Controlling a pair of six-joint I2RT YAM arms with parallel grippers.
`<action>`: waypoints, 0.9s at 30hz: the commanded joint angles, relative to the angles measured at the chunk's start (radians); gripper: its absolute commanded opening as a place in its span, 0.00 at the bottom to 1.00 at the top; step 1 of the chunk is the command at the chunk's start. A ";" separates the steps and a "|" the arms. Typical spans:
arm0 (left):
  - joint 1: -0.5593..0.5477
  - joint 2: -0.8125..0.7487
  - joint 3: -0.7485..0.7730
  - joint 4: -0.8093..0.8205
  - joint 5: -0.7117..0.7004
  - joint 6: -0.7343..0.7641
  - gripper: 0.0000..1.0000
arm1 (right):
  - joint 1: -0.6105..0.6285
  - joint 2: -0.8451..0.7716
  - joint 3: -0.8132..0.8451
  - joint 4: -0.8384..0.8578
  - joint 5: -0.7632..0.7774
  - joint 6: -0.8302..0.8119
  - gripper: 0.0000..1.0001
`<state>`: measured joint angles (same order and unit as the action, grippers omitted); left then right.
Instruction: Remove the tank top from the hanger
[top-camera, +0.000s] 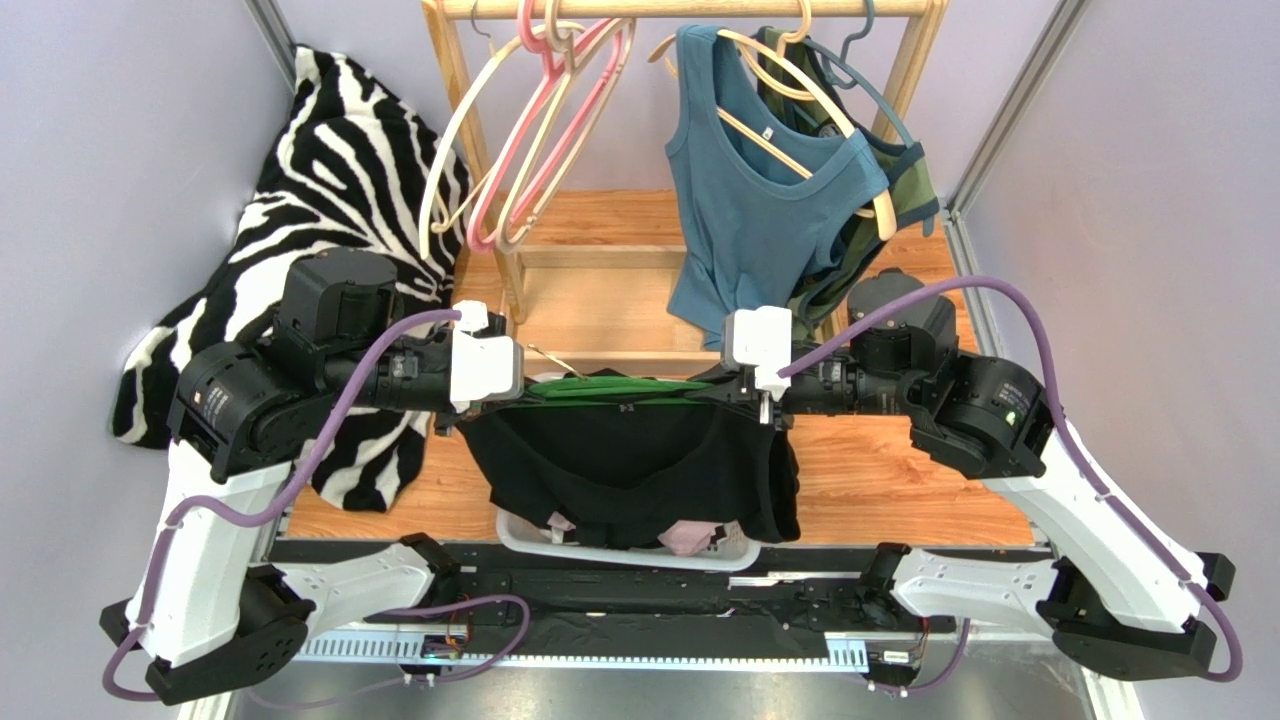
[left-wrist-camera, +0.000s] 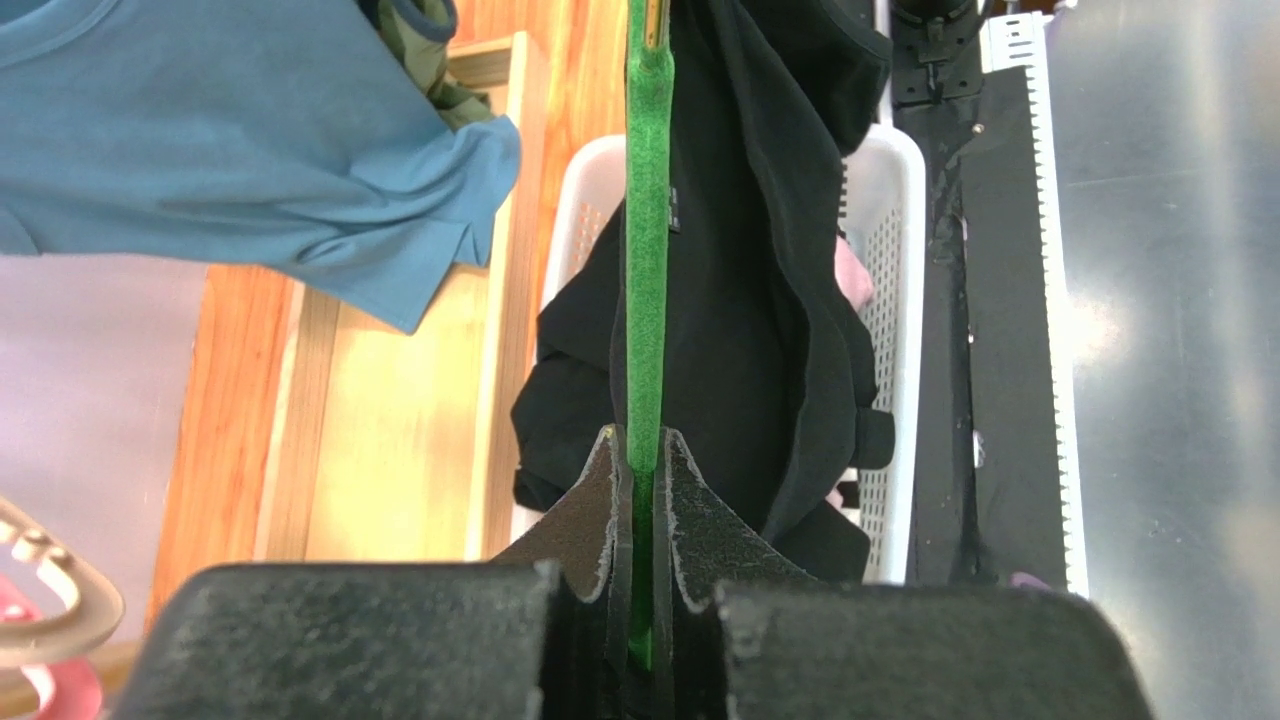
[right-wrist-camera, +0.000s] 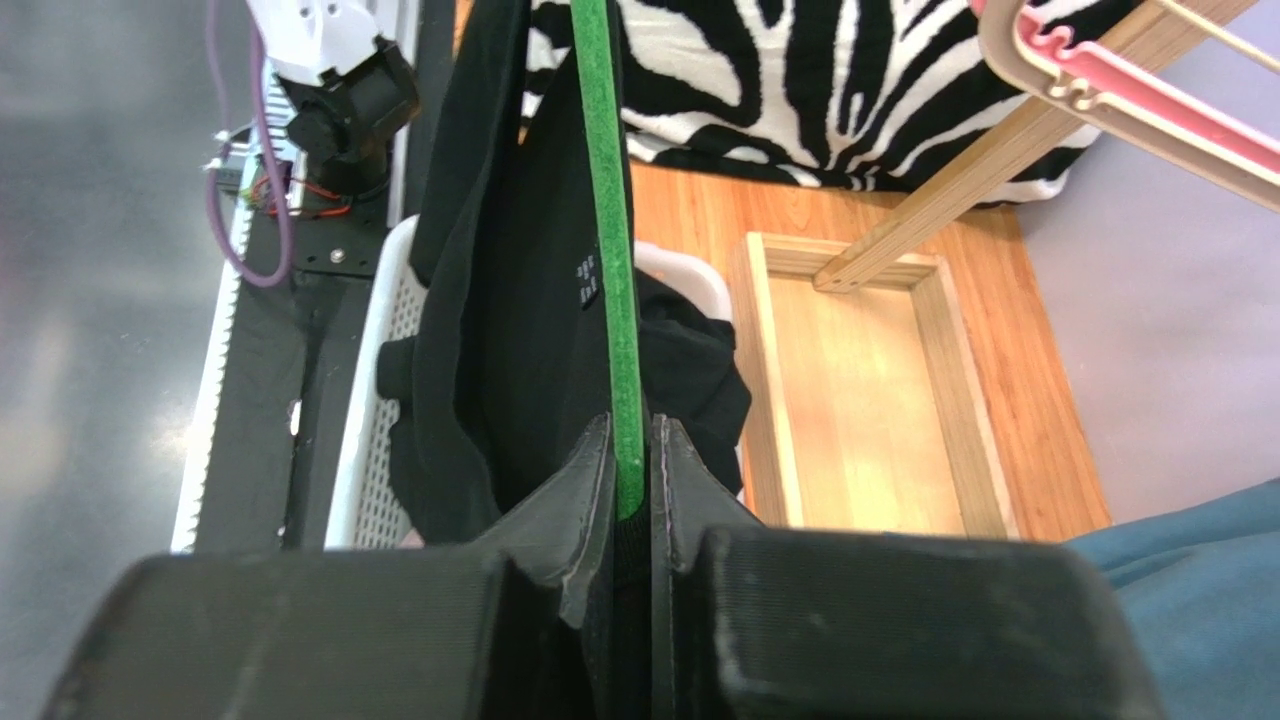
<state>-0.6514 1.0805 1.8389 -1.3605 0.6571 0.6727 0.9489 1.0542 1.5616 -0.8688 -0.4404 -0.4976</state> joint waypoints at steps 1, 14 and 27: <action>-0.007 -0.013 -0.003 -0.068 0.001 -0.051 0.00 | 0.008 -0.058 -0.054 0.246 0.106 0.034 0.26; -0.007 -0.044 -0.030 0.018 -0.171 -0.128 0.00 | 0.008 -0.318 -0.210 0.311 0.529 0.227 1.00; -0.005 -0.025 0.023 0.031 -0.189 -0.144 0.00 | 0.010 -0.496 -0.592 0.323 0.413 0.602 0.79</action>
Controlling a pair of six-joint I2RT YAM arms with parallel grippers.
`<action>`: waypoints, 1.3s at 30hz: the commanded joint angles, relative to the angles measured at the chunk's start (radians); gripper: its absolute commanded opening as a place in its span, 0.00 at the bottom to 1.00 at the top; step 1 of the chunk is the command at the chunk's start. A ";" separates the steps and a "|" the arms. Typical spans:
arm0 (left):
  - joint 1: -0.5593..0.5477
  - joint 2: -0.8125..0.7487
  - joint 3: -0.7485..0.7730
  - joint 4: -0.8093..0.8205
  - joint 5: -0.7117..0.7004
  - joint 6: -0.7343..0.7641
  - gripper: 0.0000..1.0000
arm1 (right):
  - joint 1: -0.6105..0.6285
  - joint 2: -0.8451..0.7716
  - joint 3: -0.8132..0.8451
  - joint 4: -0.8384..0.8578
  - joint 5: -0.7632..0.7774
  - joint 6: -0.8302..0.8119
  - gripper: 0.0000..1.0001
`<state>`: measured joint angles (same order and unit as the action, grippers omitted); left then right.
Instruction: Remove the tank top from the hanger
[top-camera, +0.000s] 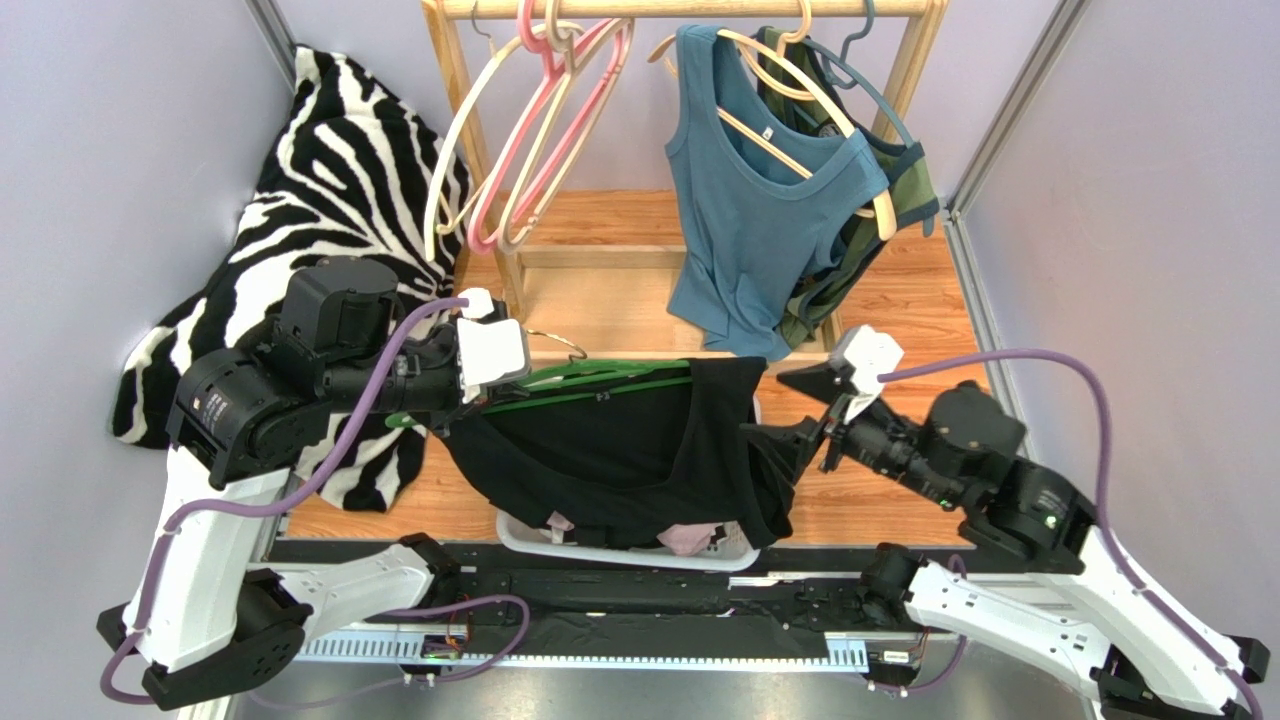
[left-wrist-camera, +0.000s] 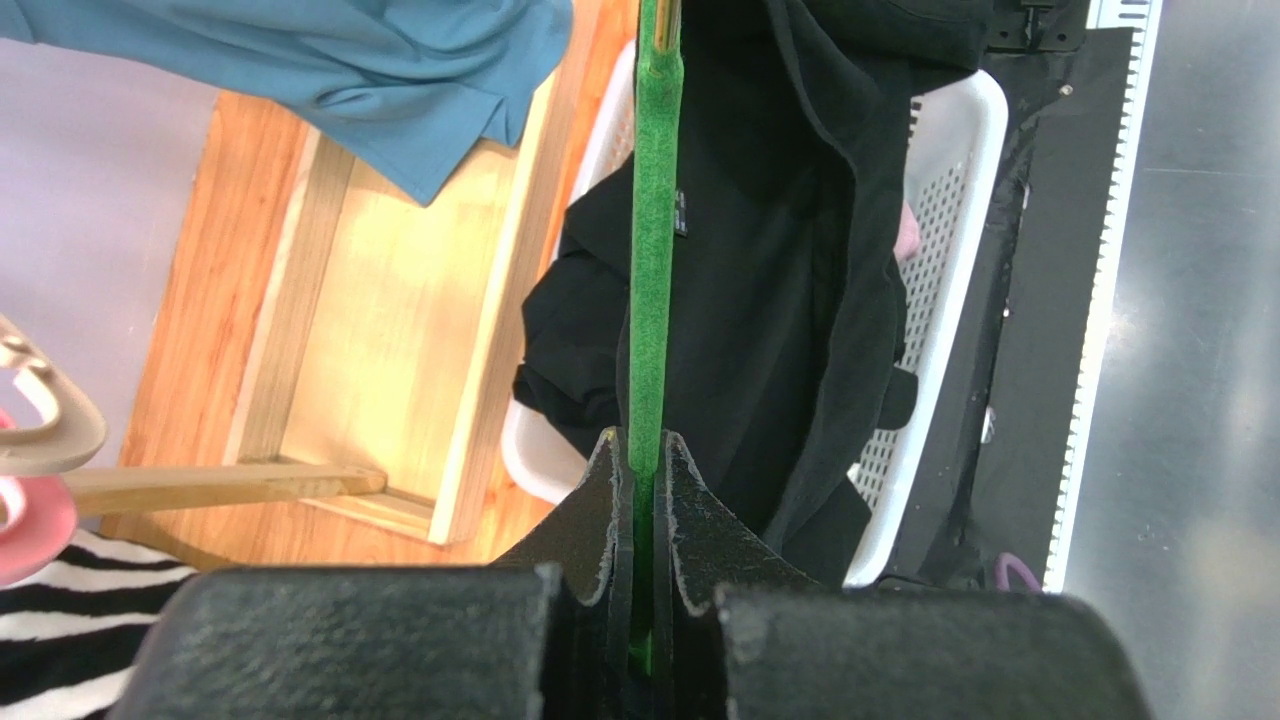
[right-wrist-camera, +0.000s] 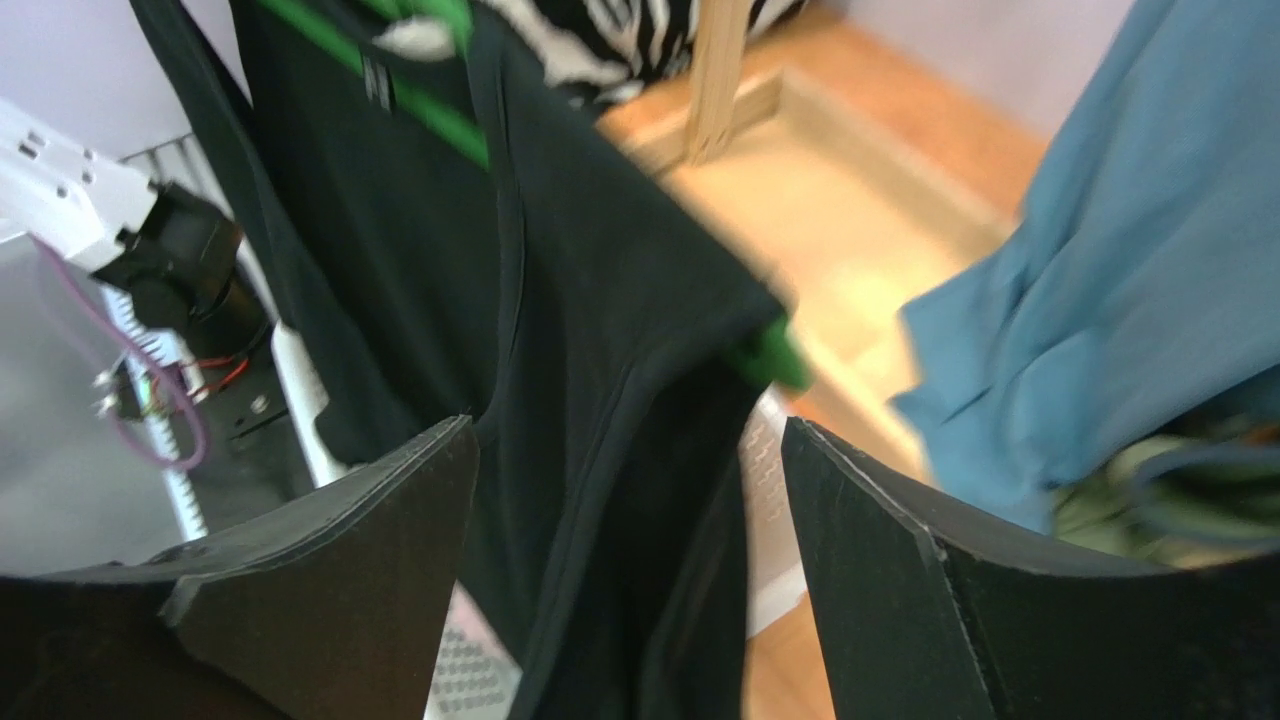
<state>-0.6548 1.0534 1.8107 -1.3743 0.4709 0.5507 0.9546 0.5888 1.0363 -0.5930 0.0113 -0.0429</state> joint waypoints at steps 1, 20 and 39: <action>-0.002 0.003 0.053 0.044 0.000 -0.021 0.00 | 0.003 -0.027 -0.071 0.048 -0.042 0.159 0.79; 0.046 -0.023 0.067 0.041 0.021 -0.037 0.00 | 0.003 0.100 -0.012 0.185 -0.080 0.167 0.03; 0.133 -0.121 0.052 -0.054 0.120 0.028 0.00 | 0.001 0.160 0.223 0.088 0.481 -0.086 0.00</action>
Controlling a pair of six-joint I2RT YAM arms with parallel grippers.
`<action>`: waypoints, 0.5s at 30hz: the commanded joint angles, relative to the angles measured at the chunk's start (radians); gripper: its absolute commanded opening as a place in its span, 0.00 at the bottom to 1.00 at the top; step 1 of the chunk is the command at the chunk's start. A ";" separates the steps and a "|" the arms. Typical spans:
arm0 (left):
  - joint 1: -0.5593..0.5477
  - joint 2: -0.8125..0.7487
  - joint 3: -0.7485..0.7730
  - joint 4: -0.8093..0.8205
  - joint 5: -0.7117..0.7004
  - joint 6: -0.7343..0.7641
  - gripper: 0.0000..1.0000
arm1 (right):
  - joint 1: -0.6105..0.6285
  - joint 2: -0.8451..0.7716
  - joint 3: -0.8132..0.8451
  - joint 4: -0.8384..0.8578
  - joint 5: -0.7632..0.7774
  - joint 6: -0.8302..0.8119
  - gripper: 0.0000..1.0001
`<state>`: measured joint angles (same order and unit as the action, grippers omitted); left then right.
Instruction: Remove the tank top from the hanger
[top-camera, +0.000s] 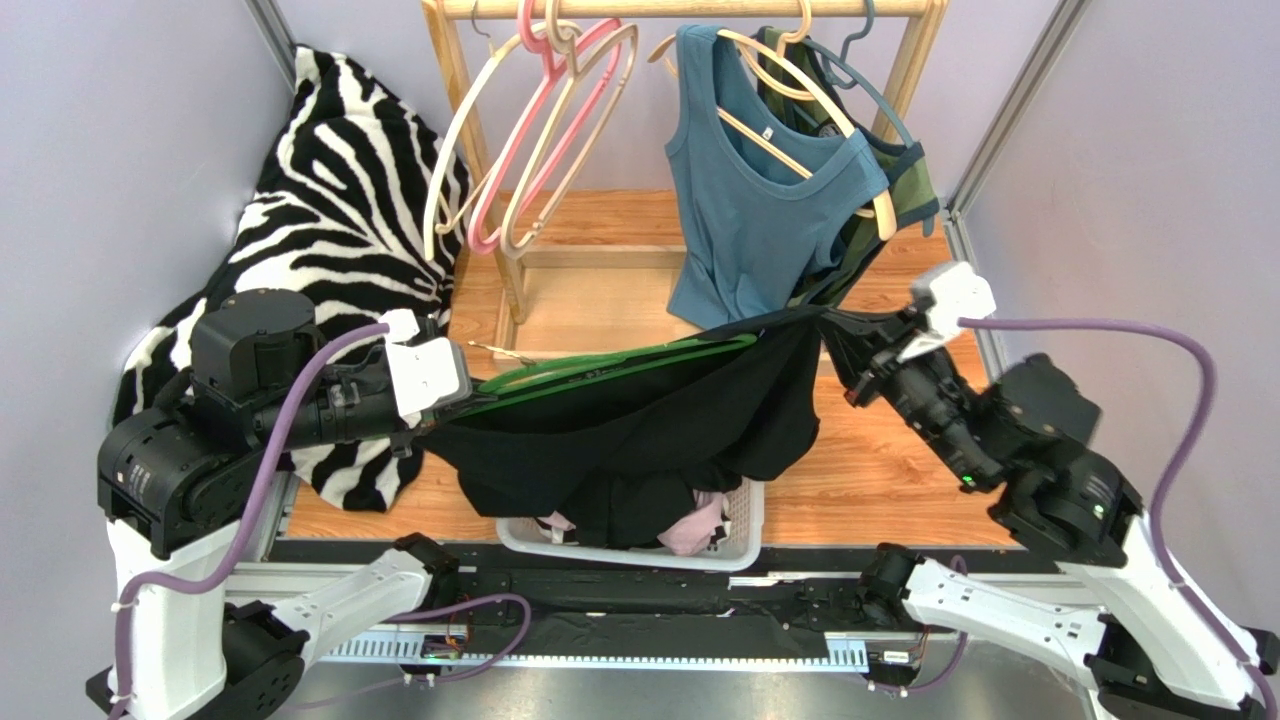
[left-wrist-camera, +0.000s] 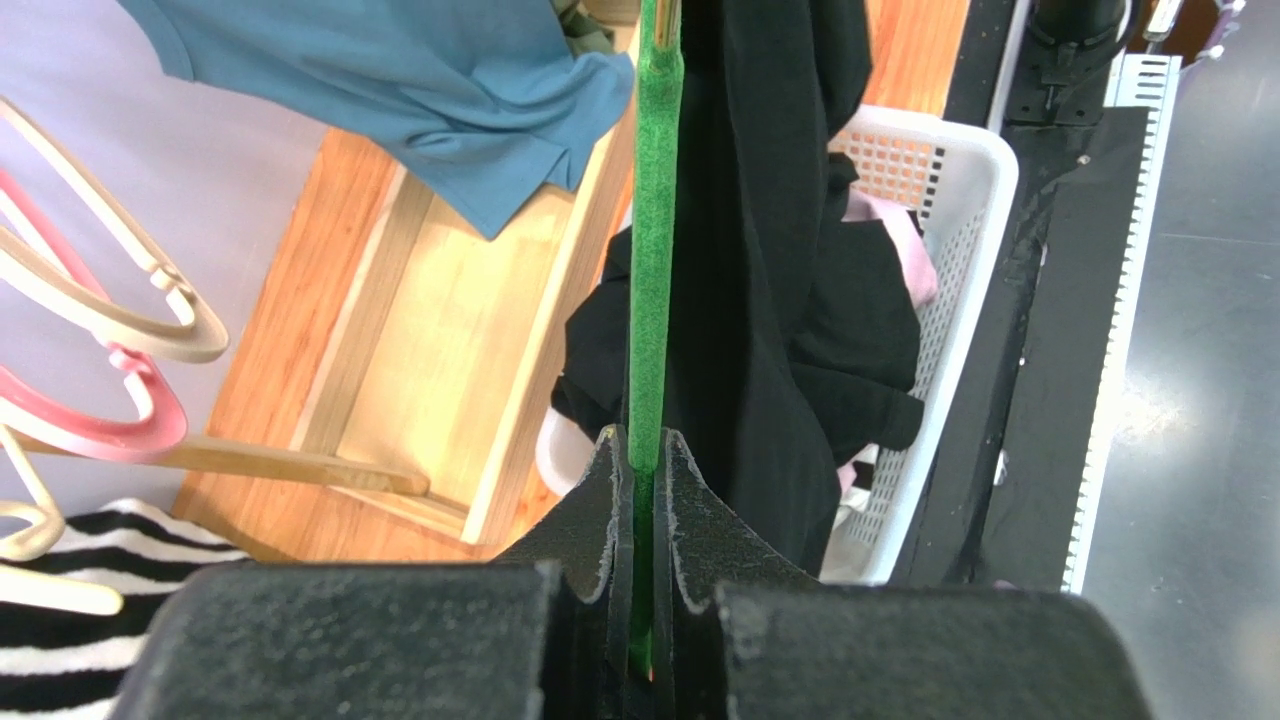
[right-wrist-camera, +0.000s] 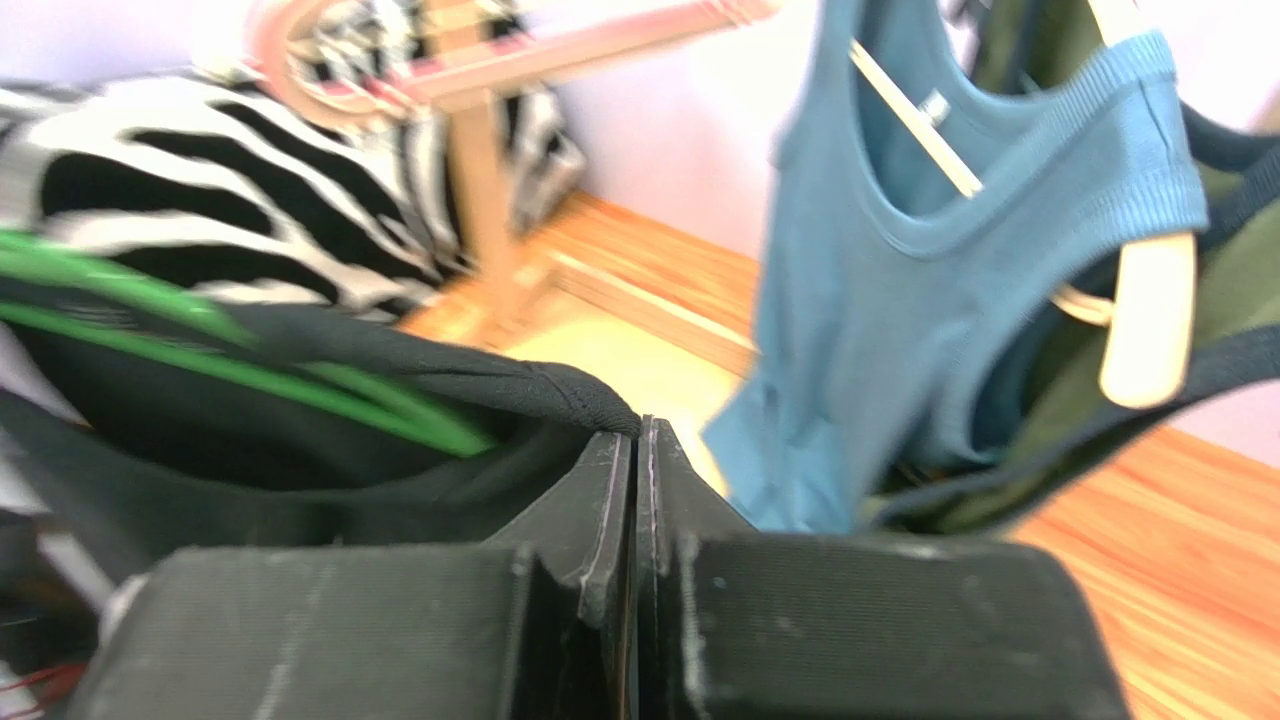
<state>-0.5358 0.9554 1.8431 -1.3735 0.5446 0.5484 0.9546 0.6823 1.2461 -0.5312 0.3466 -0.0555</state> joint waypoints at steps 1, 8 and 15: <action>0.016 -0.033 0.021 -0.056 0.043 0.030 0.00 | 0.000 0.072 0.010 0.023 0.146 -0.076 0.00; 0.020 -0.041 0.053 -0.056 0.017 0.053 0.00 | -0.004 0.054 -0.073 -0.024 0.025 -0.050 0.00; 0.020 0.049 0.067 -0.056 0.051 0.081 0.00 | -0.004 -0.042 -0.031 -0.168 -0.173 -0.099 0.92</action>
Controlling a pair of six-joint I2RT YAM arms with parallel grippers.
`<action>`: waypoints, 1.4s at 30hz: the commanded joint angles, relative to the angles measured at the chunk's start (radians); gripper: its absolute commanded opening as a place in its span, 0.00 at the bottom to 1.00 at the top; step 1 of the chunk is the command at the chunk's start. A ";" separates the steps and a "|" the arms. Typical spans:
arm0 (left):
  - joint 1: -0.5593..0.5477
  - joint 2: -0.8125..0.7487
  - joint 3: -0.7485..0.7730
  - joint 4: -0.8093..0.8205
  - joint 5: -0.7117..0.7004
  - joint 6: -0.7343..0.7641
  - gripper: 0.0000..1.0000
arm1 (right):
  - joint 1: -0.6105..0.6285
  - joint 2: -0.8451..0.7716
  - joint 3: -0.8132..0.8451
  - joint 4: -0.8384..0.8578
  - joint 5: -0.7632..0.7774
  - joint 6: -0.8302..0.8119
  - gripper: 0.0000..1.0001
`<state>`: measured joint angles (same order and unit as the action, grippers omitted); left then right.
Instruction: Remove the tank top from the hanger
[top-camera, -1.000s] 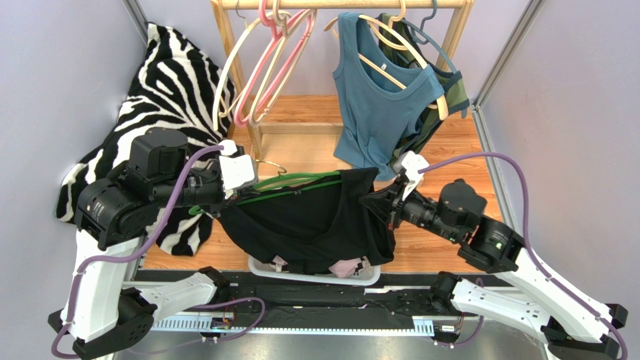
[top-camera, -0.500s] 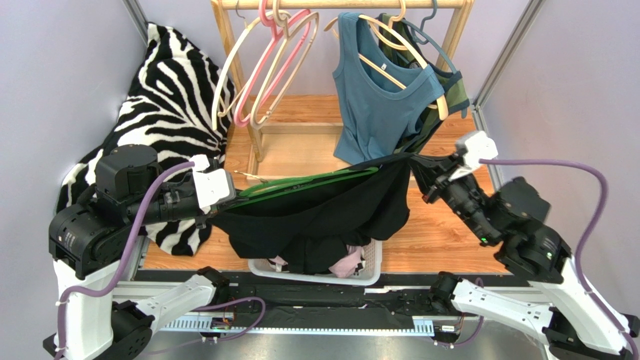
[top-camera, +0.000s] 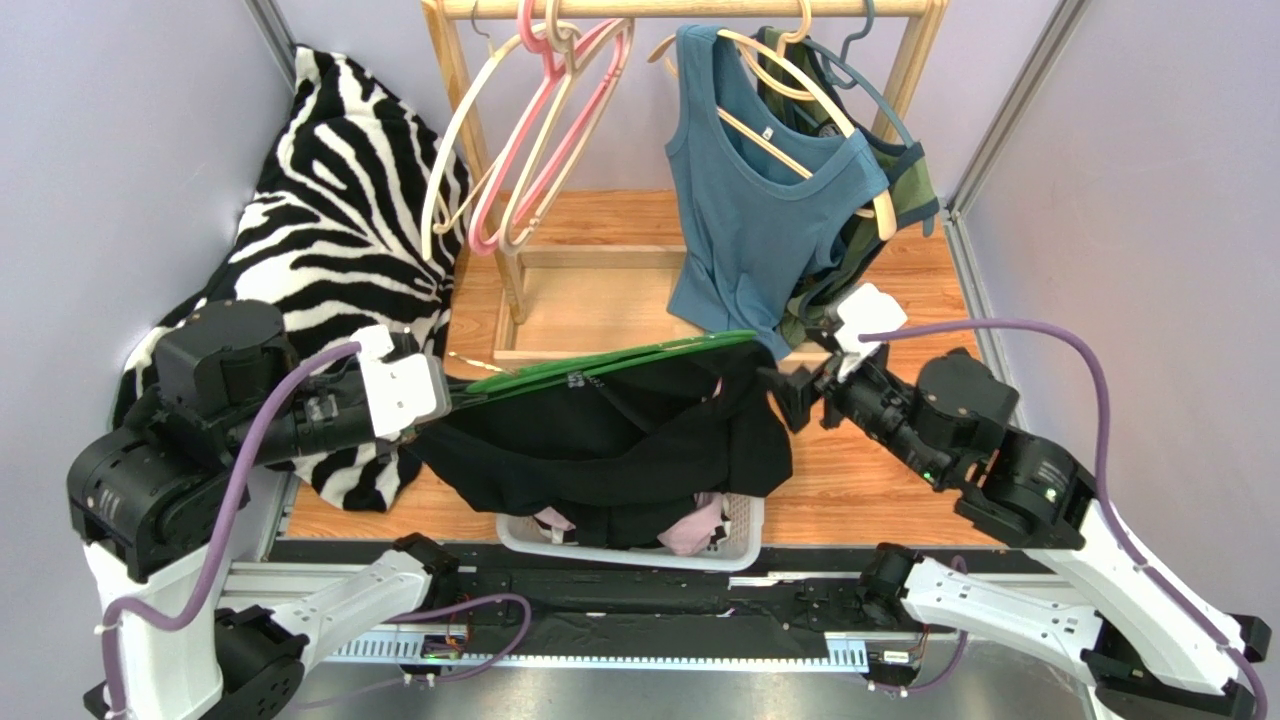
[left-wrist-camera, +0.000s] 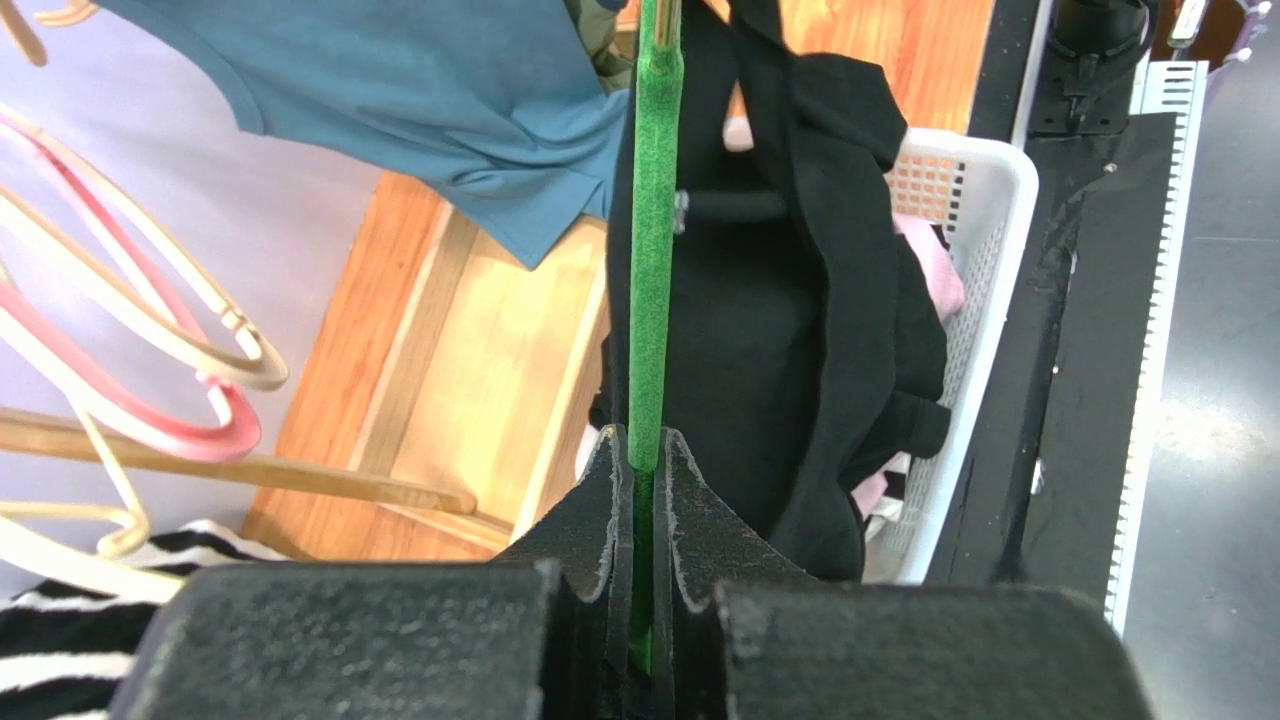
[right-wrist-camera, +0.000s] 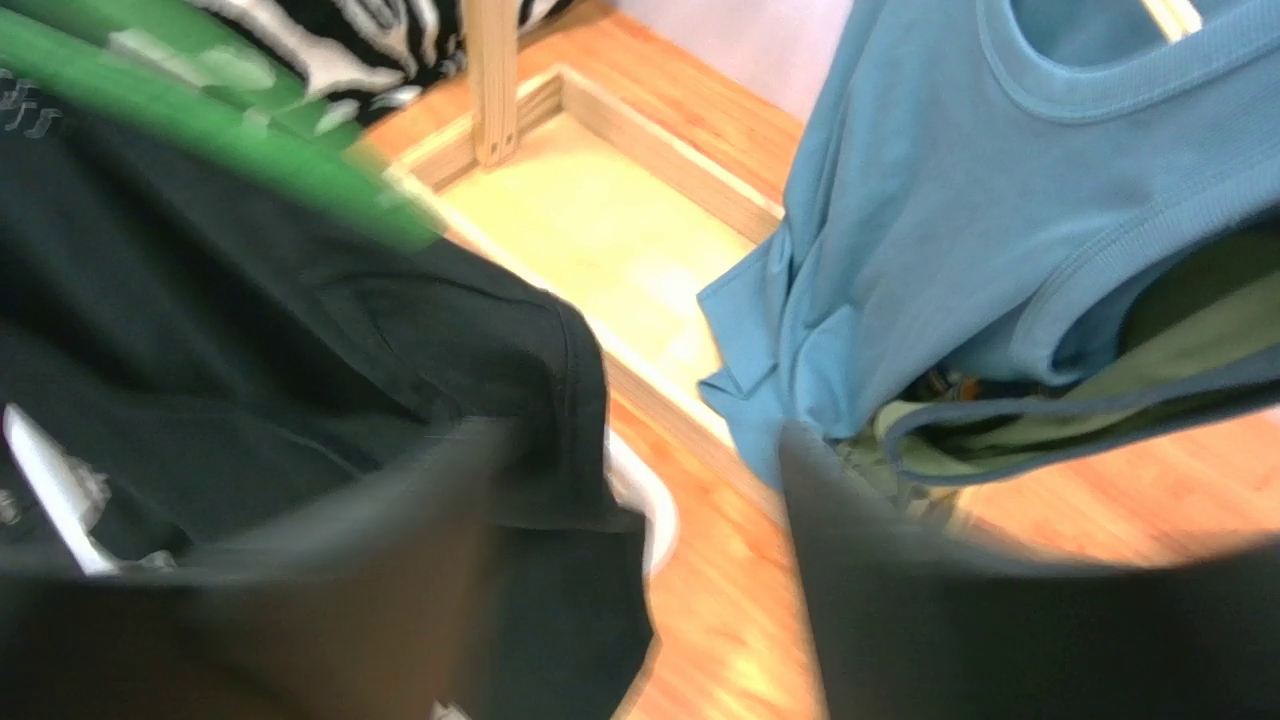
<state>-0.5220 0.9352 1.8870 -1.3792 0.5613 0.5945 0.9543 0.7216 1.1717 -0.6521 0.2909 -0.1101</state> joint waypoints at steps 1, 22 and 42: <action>0.004 0.080 0.021 -0.053 0.044 0.036 0.00 | -0.003 -0.099 0.055 -0.049 -0.130 -0.052 1.00; -0.239 0.263 0.090 -0.273 0.058 0.136 0.00 | -0.003 0.194 0.382 -0.147 -0.578 -0.315 0.91; -0.282 0.298 0.138 -0.282 0.037 0.116 0.00 | -0.003 0.214 0.375 -0.319 -0.572 -0.263 0.40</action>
<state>-0.7933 1.2472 1.9923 -1.3766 0.5713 0.7021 0.9543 0.9360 1.5509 -0.9558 -0.3122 -0.3935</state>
